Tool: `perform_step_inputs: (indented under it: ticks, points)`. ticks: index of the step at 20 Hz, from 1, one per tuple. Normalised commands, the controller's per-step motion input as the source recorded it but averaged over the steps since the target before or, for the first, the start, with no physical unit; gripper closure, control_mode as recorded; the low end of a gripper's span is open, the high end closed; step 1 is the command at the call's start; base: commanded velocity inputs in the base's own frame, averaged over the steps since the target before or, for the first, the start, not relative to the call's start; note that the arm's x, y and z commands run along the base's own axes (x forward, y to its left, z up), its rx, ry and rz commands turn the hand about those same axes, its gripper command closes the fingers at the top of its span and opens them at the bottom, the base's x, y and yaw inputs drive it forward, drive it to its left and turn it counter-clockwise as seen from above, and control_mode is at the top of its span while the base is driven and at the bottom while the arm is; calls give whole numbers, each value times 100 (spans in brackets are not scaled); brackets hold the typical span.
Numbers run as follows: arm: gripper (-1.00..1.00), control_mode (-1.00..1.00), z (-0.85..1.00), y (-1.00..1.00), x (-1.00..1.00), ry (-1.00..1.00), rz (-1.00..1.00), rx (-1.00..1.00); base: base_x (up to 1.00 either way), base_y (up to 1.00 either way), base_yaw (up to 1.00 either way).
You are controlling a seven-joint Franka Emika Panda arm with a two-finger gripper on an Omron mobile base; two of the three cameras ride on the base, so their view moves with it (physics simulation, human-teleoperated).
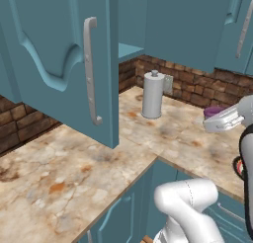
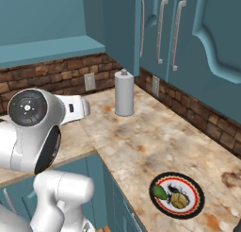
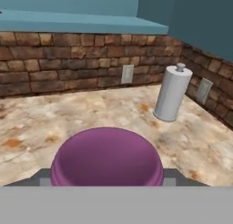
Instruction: Pick the avocado and bread from the counter and place them on the plate. Then pick the jam from the cabinet and place it next to the plate. Lastly close the cabinet door.
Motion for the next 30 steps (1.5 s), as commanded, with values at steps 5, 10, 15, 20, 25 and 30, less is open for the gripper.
perform_step_inputs:
  ticks: [5, 10, 15, 20, 25, 30]
  points:
    - [100, -100, -43, -52, -12, 2, -15, -3, 0, 0, 0]
    - [100, -100, -38, -43, -4, 0, -25, -5, 0, 0, 0]
    - [100, -100, -35, -29, 0, 0, -26, -6, 0, 0, 0]
    - [100, -100, -42, -21, 9, -5, -22, -8, 0, 0, 0]
    - [100, -100, -51, -19, 5, -8, -22, -7, 0, 0, 0]
    - [100, -100, -55, -15, 0, -9, -23, -4, 0, 0, 0]
